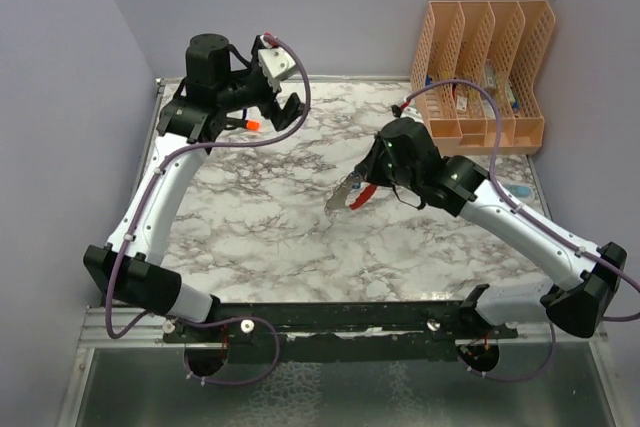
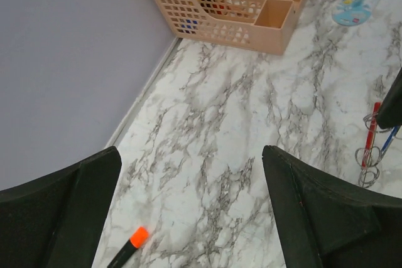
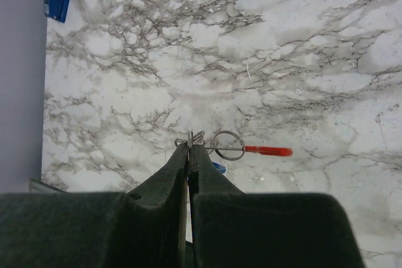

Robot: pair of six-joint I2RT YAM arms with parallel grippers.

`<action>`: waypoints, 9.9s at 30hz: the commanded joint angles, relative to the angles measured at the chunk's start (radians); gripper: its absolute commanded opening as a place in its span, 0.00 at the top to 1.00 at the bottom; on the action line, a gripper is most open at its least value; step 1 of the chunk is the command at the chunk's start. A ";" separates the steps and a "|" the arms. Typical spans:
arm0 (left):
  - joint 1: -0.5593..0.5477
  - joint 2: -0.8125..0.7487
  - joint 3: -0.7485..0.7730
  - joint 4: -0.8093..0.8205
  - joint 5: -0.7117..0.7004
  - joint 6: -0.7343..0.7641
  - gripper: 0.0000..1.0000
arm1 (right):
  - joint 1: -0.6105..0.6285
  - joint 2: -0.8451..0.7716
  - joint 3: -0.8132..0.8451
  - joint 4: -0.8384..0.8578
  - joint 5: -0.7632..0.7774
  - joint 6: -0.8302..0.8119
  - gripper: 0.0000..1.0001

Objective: Put the keys on the keyring

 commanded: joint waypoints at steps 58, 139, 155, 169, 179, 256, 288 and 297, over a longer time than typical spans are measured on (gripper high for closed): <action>-0.301 -0.272 -0.837 0.792 -0.072 0.246 0.36 | -0.178 0.147 0.099 0.010 -0.344 0.557 0.99; -0.300 -0.234 -0.786 0.543 -0.055 0.703 1.00 | -0.181 0.073 -0.008 0.096 -0.402 0.609 0.99; -0.285 -0.279 -0.859 0.552 -0.071 0.862 1.00 | -0.208 0.043 -0.061 0.140 -0.472 0.664 0.99; -0.272 -0.295 -0.918 0.663 -0.074 0.948 1.00 | -0.235 0.025 -0.147 0.281 -0.606 0.742 0.99; -0.272 -0.326 -1.041 0.925 -0.111 0.980 1.00 | -0.249 0.011 -0.258 0.500 -0.738 0.872 0.99; -0.503 -0.249 -1.233 1.604 -0.560 0.916 0.79 | -0.251 -0.015 -0.567 1.146 -0.729 1.364 0.99; -0.494 -0.483 -1.111 0.929 -0.349 0.520 0.56 | -0.257 0.002 -0.617 1.168 -0.789 1.128 0.99; -0.461 -0.484 -1.108 0.911 -0.339 0.503 0.67 | -0.257 -0.015 -0.605 1.144 -0.806 1.089 0.99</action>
